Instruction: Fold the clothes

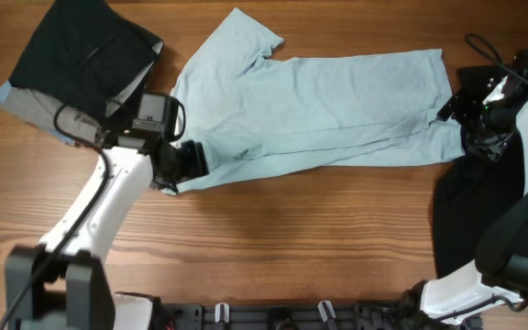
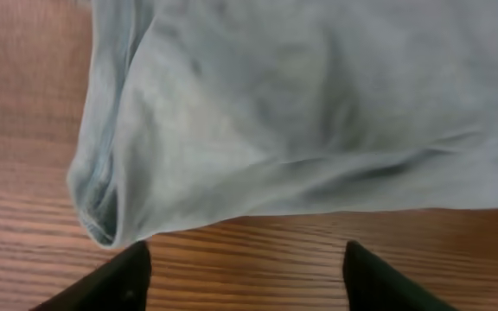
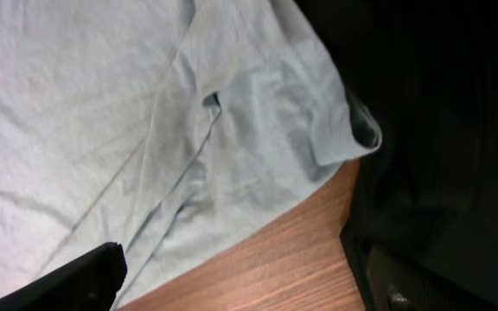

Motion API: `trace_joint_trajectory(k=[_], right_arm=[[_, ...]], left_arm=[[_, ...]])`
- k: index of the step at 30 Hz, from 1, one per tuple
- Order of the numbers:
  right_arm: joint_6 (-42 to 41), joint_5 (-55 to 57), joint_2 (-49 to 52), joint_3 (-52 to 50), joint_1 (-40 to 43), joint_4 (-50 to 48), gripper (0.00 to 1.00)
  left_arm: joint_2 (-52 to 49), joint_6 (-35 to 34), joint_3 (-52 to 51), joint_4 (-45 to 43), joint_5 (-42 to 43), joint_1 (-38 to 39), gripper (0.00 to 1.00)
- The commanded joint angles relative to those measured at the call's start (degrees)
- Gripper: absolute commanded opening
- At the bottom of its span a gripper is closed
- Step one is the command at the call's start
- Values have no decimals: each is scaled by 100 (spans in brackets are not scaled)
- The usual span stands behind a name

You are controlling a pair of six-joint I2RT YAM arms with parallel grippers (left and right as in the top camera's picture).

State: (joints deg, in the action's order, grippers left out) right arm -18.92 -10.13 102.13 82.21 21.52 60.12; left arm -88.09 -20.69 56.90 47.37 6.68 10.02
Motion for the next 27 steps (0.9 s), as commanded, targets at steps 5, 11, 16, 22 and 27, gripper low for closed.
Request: trace_joint_trajectory(k=[5,11,16,22,27], right_arm=[[227,-201,92,63,-35,87,94],[236,-197,92,63,-35,103,94],[238,-195,92,59,-35,153,94],[238,-195,92,-466,-35,151,94],[245,-238,92,-1338,-37,-103,94]], left_arm=[[-957,-184,-205,-83,-455,-63,82],[-1425,-446,-205,-42,-490,-352,11],[-1384,-702,-205,313,-675,-1110,4],[-1331,-584,-203,433,-632,-2039,4],[-1274,-546,-203,431,-632,-2269,4]])
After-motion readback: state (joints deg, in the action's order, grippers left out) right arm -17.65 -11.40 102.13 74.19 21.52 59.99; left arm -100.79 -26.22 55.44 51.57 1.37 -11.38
